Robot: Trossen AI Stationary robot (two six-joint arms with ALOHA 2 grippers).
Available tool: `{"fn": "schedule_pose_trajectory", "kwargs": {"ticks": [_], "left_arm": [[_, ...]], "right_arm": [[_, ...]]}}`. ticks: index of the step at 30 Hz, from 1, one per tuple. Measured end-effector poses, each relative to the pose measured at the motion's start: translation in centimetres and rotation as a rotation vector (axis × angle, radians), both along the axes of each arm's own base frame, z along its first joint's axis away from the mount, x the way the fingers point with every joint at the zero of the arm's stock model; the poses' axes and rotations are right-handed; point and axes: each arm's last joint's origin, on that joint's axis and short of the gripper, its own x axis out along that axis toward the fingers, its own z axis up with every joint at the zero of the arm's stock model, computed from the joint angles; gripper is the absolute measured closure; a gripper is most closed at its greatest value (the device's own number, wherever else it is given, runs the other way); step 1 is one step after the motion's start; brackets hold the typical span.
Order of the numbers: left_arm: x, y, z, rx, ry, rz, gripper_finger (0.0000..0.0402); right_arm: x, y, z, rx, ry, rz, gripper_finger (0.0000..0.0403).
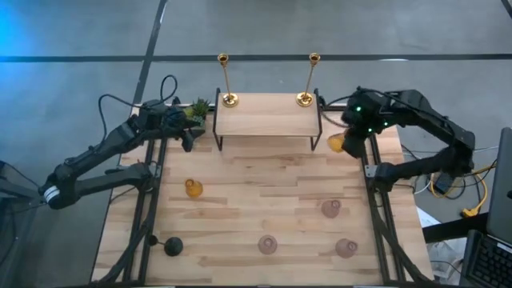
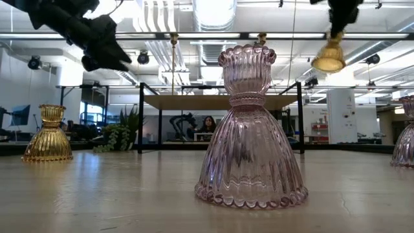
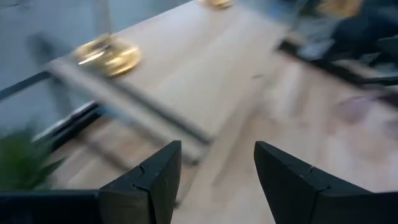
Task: Pick & Place candle stick holders
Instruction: Put the top orange glass candle holder on the shelf
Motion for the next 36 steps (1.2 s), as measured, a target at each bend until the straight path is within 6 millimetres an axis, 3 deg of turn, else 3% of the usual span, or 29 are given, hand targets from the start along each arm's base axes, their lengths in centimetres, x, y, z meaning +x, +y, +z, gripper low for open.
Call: {"fn": "schedule_pose_trajectory", "kwargs": {"ticks": [5,15,19,29,36], "left_arm": [[1.4,-0.3,0.9,-0.03,-0.151,-0.242,0.0195],[7.2,-1.8,0.2,0.036,-0.206,-0.487,0.0195],[9.1,-2.7,-0.1,0.094,-0.224,-0.505,0.0195],[14.7,-2.9,0.1,0.133,-0.179,-0.53,0.0195],[18.6,-3.2,0.5,0.188,-0.155,-0.598,0.0195]], "right_arm": [[3.2,1.3,-0.1,-0.008,0.017,0.156,0.038],[9.5,2.4,-1.2,-0.101,0.092,0.372,0.038],[11.6,3.0,-1.2,-0.131,0.071,0.431,0.038],[15.6,4.2,-1.2,-0.181,0.054,0.56,0.038],[16.8,4.6,-1.3,-0.19,0.058,0.601,0.038]]}}
